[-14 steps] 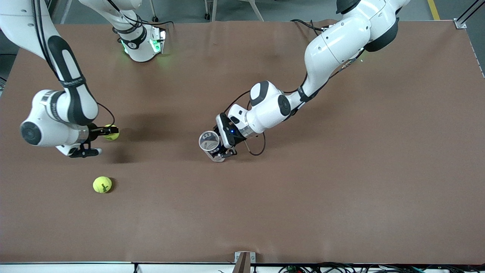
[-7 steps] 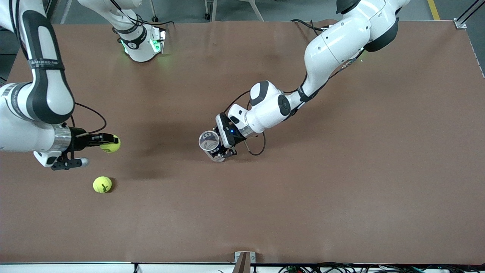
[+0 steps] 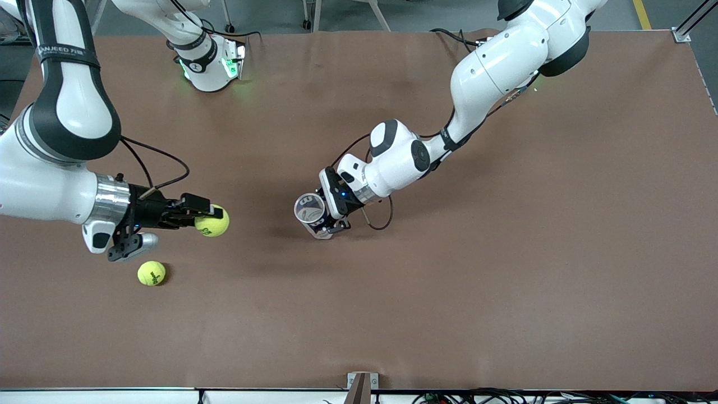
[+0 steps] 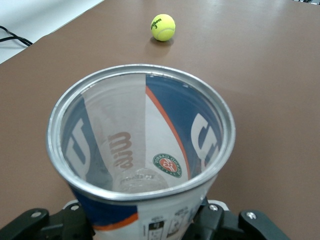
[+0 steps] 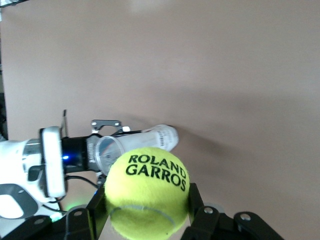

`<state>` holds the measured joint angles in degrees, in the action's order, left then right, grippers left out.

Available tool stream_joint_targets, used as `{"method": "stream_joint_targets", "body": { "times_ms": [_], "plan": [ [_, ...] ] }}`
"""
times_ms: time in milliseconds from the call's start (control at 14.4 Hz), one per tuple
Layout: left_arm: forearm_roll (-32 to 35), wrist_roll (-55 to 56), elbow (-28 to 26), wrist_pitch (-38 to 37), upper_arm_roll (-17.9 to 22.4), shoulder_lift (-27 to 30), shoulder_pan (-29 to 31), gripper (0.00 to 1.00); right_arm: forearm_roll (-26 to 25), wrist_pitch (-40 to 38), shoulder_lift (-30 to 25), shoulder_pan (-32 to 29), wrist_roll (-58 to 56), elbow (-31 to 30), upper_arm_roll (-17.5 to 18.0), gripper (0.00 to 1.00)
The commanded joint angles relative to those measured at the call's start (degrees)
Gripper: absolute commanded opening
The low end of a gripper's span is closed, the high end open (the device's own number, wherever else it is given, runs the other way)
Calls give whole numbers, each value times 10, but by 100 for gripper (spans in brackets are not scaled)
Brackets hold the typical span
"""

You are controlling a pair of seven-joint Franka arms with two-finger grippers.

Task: Insert tennis ball vertically with right arm
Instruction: 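Grasp the tennis ball and lift it over the can with the right gripper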

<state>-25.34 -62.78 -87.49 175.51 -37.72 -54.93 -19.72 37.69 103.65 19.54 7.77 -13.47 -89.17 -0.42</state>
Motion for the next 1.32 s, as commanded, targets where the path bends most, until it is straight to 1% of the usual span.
{"method": "stream_joint_targets", "body": {
  "times_ms": [0,139,347,694,833,1250],
  "plan": [
    [-8,-9,-2,10,6,-2,-4,70,15,23,13,50,6,12,-5,8],
    [-8,-9,-6,10,6,-3,-3,70,16,47,34,69,9,12,-5,8],
    [-5,-9,-5,10,6,-3,-4,70,16,61,57,108,15,12,-5,8],
    [-5,-9,-5,10,6,-1,-3,70,12,67,72,155,56,11,-5,8],
    [-5,-9,-4,10,6,1,-1,70,8,66,71,158,73,11,-5,8],
    [-6,-8,-1,10,6,2,3,70,6,64,74,166,74,6,-6,10]
  ]
}}
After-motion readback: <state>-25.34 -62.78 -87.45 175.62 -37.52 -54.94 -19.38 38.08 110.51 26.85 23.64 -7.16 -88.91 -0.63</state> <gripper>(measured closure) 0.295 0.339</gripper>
